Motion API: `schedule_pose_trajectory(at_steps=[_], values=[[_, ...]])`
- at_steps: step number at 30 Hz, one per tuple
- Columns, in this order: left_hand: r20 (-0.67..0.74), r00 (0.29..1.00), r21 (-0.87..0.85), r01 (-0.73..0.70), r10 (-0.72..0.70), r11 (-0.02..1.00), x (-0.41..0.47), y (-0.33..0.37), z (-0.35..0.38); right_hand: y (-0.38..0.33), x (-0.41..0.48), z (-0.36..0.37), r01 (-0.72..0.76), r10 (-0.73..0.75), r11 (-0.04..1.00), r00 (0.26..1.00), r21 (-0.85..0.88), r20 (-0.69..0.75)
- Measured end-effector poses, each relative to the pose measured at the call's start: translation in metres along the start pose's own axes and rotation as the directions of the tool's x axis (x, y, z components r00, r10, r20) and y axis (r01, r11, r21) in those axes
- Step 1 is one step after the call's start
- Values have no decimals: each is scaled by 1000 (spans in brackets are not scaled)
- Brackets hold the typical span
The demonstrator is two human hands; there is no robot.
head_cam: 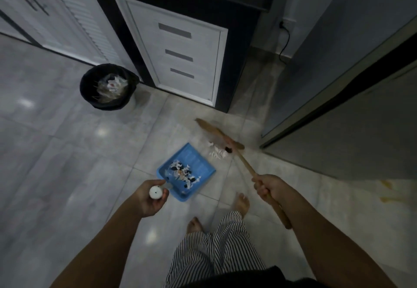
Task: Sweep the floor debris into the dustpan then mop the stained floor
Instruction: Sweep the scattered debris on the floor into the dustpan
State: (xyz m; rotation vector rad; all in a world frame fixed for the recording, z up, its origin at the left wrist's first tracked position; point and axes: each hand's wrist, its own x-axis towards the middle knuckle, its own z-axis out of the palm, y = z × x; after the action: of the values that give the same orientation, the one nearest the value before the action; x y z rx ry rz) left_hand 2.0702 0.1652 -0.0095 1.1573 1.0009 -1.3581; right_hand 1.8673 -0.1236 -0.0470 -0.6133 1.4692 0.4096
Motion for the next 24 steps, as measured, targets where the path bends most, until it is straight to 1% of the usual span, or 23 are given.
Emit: schedule_pose_trajectory(at_steps=[3, 6, 8, 11, 14, 17, 20, 24], values=[[19, 1000, -53, 19, -19, 998, 2, -4, -14, -3, 3, 0, 25, -23, 999, 999, 35, -44], [51, 997, -122, 58, -52, 991, 9, -5, -24, -9, 14, 5, 2, 0, 999, 997, 35, -80], [62, 995, -158, 81, -72, 984, 15, -4, -26, -9, 24, 7, -39, 36, 999, 992, -23, -117], [64, 995, -167, 92, -82, 982, 26, 0, -23, 4, 33, 9, -96, 71, 984, 985, -152, -160], [37, 997, -159, 76, -71, 984, 35, 3, -16, 24, 25, 6, -136, 101, 959, 984, -250, -148], [22, 997, -127, 71, -69, 989, 39, 5, -6, 36, 5, -13, -122, 107, 965, 991, -233, -77], [19, 998, -121, 61, -59, 991, 37, 7, 1, 40, -15, -38, -63, 49, 980, 996, -191, -80], [9, 999, -107, 50, -49, 993, 30, 7, -3, 41, -27, -61, -18, 15, 1000, 993, -21, -114]])
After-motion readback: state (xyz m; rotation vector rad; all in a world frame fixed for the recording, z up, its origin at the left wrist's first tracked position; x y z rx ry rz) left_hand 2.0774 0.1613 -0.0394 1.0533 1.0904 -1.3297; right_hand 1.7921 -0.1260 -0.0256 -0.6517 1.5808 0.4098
